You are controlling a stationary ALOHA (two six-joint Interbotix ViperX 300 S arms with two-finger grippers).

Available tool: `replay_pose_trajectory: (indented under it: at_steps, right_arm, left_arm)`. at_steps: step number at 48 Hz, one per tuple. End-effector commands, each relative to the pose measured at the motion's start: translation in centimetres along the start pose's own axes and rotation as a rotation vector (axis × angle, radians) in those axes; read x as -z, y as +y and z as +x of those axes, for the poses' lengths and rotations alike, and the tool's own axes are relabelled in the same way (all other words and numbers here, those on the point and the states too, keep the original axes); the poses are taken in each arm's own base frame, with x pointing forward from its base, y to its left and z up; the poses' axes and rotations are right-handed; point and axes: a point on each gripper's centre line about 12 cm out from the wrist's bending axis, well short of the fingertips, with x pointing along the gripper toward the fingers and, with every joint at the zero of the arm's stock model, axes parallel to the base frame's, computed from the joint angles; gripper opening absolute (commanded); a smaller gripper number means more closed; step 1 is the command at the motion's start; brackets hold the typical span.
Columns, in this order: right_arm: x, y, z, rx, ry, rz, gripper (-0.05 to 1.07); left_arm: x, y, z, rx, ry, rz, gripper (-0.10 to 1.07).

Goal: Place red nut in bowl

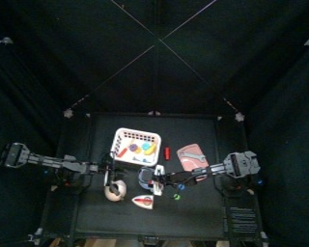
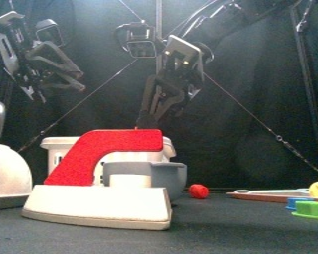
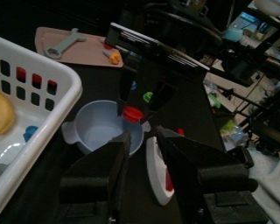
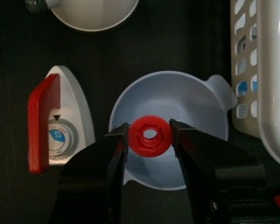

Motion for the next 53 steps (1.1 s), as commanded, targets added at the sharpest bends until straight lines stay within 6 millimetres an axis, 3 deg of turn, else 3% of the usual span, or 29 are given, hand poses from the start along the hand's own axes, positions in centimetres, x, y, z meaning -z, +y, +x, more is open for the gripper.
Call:
replay_pose_trajectory:
  at_steps: [1,23,53]
  right_arm:
    - [-1.54,-0.28,-0.93,-0.008,-0.047,0.025,0.68]
    - [-1.19,-0.49,-0.64,-0.010,-0.033,0.045,0.84]
    - [-0.92,-0.60,-0.59,-0.001,-0.017,0.041,0.85]
  left_arm:
    - [-0.70,0.02,0.10,-0.005,-0.028,-0.019,0.72]
    - [-0.63,0.31,0.05,-0.018,-0.030,-0.031,0.72]
    - [-0.59,0.37,0.04,-0.020,-0.029,-0.031,0.72]
